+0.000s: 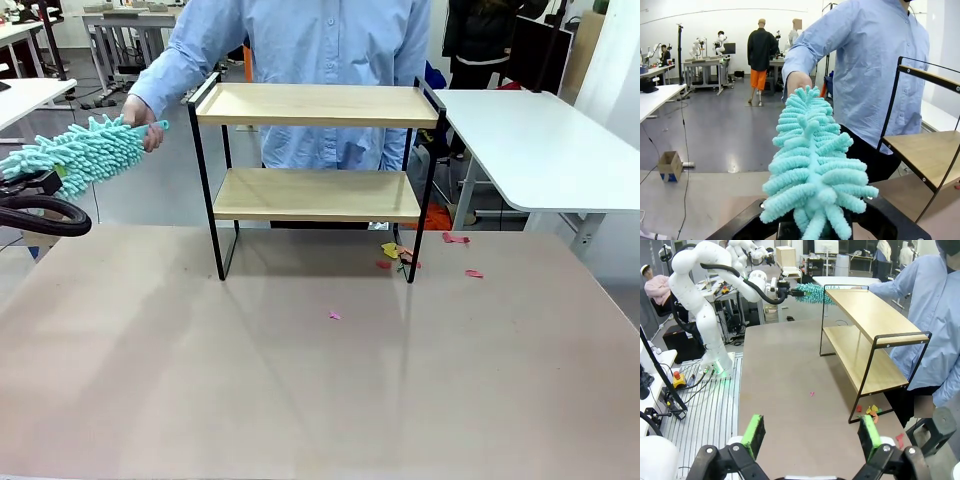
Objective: Clean the shelf.
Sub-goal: Hand the Duster back to the human.
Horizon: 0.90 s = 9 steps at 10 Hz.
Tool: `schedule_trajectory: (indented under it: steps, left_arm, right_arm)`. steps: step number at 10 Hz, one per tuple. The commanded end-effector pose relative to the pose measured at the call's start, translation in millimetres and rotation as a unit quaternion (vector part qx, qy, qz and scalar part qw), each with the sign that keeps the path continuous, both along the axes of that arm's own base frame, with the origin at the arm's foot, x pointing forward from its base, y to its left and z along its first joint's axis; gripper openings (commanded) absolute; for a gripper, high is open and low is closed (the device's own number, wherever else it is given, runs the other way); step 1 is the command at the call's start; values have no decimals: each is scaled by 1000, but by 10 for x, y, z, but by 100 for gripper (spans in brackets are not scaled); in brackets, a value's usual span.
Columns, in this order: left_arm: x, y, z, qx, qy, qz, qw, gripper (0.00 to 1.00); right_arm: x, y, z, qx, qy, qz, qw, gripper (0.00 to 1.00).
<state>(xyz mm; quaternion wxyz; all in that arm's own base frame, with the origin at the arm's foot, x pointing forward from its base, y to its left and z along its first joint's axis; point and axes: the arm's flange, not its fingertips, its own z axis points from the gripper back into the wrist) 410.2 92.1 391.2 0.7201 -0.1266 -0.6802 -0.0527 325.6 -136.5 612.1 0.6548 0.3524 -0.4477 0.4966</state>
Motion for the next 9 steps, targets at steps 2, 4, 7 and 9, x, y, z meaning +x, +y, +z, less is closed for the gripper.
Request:
schedule_trajectory:
  steps: [2, 4, 7, 9]
  left_arm:
    - [-14, 14, 41, 6, -8, 1, 1000, 17]
    - [3, 0, 5, 0, -1, 0, 1000, 71]
    - [-222, 43, 565, -13, 26, 9, 1000, 100]
    - [-443, 157, 1008, -58, 22, 23, 998, 98]
  right_arm:
    - [4, -4, 24, 3, -11, 3, 1000, 100]
    - [4, -4, 24, 3, -11, 3, 1000, 100]
    - [4, -4, 24, 3, -11, 3, 1000, 100]
    - [4, -4, 24, 3, -11, 3, 1000, 100]
